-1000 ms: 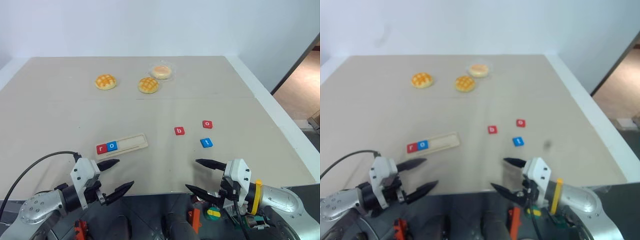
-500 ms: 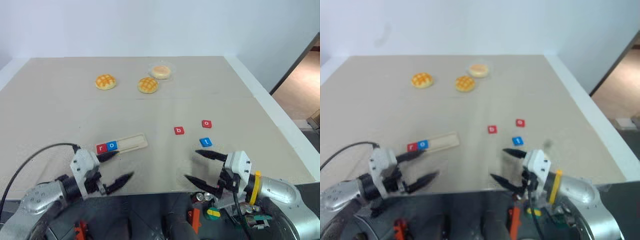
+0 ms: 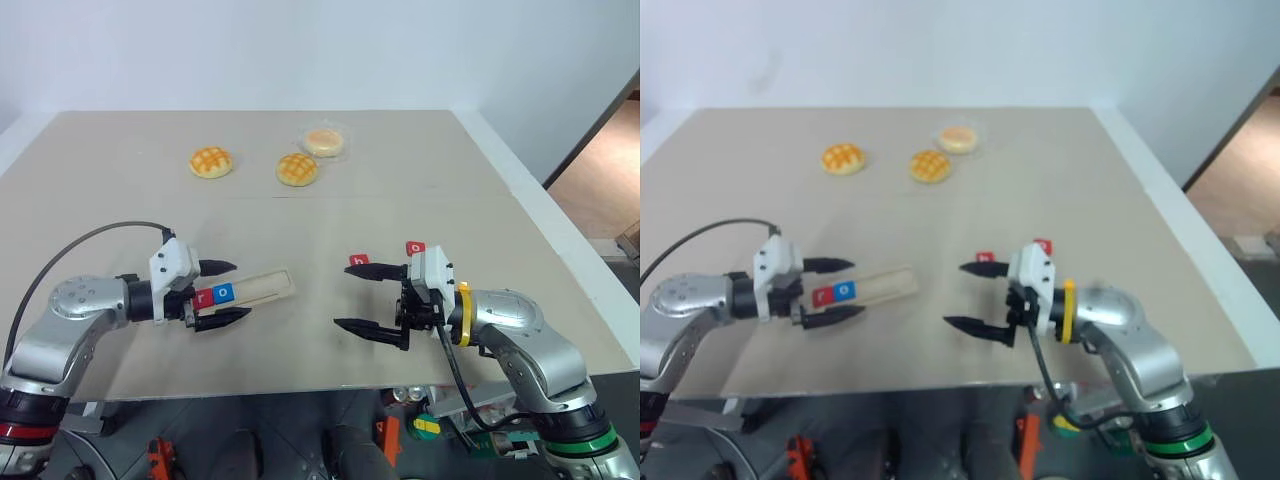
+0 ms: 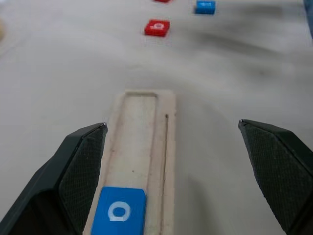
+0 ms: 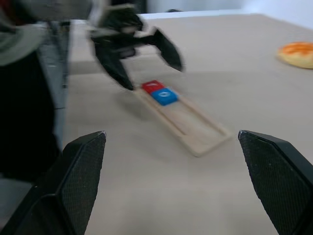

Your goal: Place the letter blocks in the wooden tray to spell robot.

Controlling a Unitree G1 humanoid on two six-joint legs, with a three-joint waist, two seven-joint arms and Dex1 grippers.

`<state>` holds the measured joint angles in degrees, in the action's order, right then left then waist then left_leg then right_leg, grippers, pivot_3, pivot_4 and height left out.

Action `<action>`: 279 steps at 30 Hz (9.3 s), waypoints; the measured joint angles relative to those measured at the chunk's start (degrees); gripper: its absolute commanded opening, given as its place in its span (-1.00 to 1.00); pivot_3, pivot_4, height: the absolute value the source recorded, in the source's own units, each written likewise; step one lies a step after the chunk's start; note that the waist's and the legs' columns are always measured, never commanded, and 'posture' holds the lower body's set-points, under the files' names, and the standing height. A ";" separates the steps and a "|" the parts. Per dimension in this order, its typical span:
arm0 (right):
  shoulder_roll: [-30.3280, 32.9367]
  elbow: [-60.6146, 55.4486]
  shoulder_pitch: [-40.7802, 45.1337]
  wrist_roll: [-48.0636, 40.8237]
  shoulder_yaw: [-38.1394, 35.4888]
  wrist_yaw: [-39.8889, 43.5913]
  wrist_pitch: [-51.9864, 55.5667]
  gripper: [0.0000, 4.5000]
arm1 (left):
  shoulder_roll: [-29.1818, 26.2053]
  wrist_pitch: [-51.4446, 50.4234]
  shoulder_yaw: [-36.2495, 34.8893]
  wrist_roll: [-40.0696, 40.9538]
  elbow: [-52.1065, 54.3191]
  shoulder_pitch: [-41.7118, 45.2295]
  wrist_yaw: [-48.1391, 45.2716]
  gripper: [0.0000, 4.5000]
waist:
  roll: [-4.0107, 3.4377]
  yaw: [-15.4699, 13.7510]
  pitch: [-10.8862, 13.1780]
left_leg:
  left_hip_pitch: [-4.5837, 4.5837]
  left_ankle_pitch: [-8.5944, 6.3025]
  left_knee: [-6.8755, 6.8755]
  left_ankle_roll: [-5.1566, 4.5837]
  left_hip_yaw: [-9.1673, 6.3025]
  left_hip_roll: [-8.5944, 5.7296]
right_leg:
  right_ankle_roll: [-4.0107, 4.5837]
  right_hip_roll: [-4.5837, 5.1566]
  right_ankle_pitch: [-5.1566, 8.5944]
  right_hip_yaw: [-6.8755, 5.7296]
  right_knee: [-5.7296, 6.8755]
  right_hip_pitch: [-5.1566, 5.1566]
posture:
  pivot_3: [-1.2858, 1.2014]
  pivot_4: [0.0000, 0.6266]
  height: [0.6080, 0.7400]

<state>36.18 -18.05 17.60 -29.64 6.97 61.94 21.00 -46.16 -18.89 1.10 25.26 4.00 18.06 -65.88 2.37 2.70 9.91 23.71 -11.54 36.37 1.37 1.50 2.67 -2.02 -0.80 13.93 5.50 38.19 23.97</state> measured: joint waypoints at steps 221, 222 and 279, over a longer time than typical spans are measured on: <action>-10.42 70.05 32.73 27.95 1.45 -0.69 -25.77 0.89 | 20.12 -12.24 4.18 -1.18 17.31 -6.80 24.92 0.99 | -0.17 1.44 0.16 | -0.55 0.08 0.15 0.00 -0.52 -0.51 | -0.11 0.15 0.29 0.16 0.76 -0.48 | 0.03 -0.52 1.00; -10.40 70.03 32.73 27.95 1.45 -0.61 -25.78 0.89 | 20.12 -12.24 4.19 -1.18 17.31 -6.80 24.92 0.99 | -0.17 1.44 0.16 | -0.55 0.08 0.15 0.00 -0.53 -0.51 | -0.12 0.15 0.29 0.15 0.76 -0.48 | 0.03 -0.52 1.00; -10.09 72.88 35.68 27.77 1.42 5.77 -21.39 -0.43 | 19.99 -12.23 5.46 -1.77 17.28 -7.34 24.37 1.00 | -0.18 1.50 0.21 | -0.50 0.07 0.02 0.01 -0.55 -0.51 | -0.12 0.16 0.34 0.13 0.64 -0.45 | 0.03 -0.52 1.00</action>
<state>26.09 54.82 53.28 -1.87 8.39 67.71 -0.39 -26.17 -31.12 6.56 23.48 21.27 10.72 -41.51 2.19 4.19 10.12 23.21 -11.47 36.40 1.38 0.95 2.16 -2.14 -0.64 14.28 5.63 38.82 23.52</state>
